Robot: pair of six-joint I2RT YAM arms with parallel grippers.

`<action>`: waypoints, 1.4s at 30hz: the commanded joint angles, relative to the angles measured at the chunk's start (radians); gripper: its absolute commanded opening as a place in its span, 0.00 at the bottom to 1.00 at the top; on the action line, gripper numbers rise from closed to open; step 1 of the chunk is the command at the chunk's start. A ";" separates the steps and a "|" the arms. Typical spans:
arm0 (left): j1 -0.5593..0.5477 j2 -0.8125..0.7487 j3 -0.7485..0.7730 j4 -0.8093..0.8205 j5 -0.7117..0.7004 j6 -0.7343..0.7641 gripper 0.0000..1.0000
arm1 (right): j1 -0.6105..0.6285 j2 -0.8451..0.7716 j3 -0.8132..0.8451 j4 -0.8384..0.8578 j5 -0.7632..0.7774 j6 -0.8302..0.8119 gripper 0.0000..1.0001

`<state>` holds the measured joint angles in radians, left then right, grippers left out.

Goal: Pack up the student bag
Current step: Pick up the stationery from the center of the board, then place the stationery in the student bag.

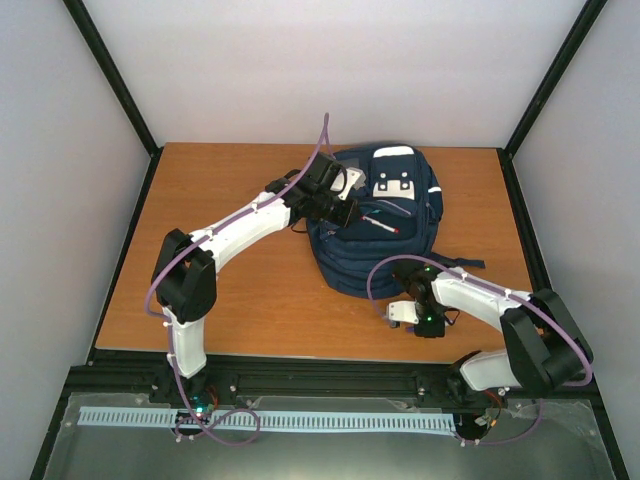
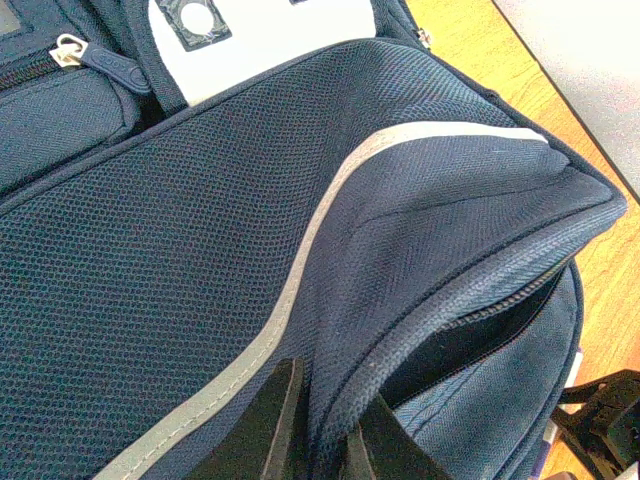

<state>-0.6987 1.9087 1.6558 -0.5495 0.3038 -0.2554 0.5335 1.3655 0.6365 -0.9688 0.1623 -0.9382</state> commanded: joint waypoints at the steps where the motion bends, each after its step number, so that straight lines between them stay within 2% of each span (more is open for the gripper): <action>1: -0.001 -0.040 0.045 -0.005 0.040 -0.036 0.07 | 0.006 0.014 -0.015 0.029 0.014 -0.011 0.32; 7: -0.001 -0.042 0.045 -0.006 0.039 -0.035 0.07 | 0.006 0.043 -0.012 0.034 -0.002 0.000 0.15; 11: -0.001 -0.042 0.045 -0.006 0.038 -0.034 0.07 | 0.008 0.048 0.042 0.000 -0.035 0.020 0.09; 14: -0.001 -0.041 0.045 -0.007 0.038 -0.035 0.07 | 0.009 0.025 0.159 -0.049 -0.062 0.034 0.08; 19: -0.001 -0.036 0.050 -0.014 0.041 -0.032 0.08 | 0.011 -0.015 0.422 -0.168 -0.191 0.031 0.07; 23: -0.001 -0.039 0.055 -0.017 0.045 -0.028 0.08 | 0.010 -0.034 0.572 -0.187 -0.268 0.025 0.05; 27: -0.001 -0.037 0.056 -0.018 0.050 -0.031 0.08 | 0.011 -0.056 0.629 -0.125 -0.280 0.010 0.05; 31: -0.001 -0.036 0.057 -0.018 0.057 -0.032 0.08 | 0.012 -0.083 0.626 0.027 -0.244 -0.015 0.05; 42: -0.001 -0.039 0.061 -0.024 0.055 -0.025 0.07 | 0.040 -0.102 0.482 0.314 -0.124 -0.150 0.05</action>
<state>-0.6983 1.9087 1.6581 -0.5613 0.3157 -0.2562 0.5606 1.2926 1.1751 -0.7876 -0.0093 -1.0153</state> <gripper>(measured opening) 0.077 0.101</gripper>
